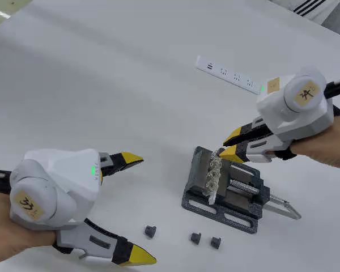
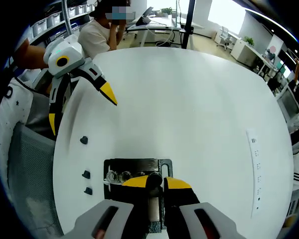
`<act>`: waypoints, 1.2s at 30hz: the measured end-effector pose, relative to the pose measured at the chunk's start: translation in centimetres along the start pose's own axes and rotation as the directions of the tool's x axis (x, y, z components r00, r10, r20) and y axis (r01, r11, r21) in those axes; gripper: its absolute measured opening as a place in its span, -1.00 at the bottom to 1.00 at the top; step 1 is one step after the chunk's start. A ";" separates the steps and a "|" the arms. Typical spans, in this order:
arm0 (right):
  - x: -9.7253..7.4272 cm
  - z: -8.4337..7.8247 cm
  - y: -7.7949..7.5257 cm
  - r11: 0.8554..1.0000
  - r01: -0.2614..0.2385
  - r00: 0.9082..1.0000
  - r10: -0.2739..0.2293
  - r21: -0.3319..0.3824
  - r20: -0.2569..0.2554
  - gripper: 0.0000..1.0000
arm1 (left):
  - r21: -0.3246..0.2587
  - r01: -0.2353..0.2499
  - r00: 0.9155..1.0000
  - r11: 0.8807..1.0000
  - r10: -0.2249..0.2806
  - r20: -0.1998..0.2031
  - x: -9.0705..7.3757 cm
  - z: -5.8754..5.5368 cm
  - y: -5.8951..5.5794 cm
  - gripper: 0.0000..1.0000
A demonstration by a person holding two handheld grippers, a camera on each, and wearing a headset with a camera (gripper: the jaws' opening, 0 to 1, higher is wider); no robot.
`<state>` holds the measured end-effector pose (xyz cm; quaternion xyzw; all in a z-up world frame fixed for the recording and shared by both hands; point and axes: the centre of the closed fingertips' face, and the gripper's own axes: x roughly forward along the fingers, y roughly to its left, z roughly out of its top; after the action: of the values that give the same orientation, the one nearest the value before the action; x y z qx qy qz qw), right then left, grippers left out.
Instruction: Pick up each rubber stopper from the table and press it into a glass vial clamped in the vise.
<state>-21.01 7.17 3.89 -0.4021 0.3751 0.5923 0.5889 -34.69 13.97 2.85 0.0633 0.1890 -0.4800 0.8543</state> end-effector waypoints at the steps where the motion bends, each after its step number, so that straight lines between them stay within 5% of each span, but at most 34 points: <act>1: -0.2 0.0 -0.1 1.000 0.003 1.000 -0.003 0.000 0.000 -0.87 | -0.001 0.001 1.000 1.000 -0.001 0.001 0.0 0.0 0.0 0.89; 36: 0.7 -0.5 0.2 0.998 -0.037 0.999 0.035 -0.049 -0.037 -1.00 | -0.008 -0.001 1.000 1.000 0.001 0.006 0.1 0.0 0.3 0.89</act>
<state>-21.15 7.01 3.03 -0.4204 0.3782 0.6044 0.5612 -34.37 14.03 2.76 0.0586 0.1881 -0.4789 0.8555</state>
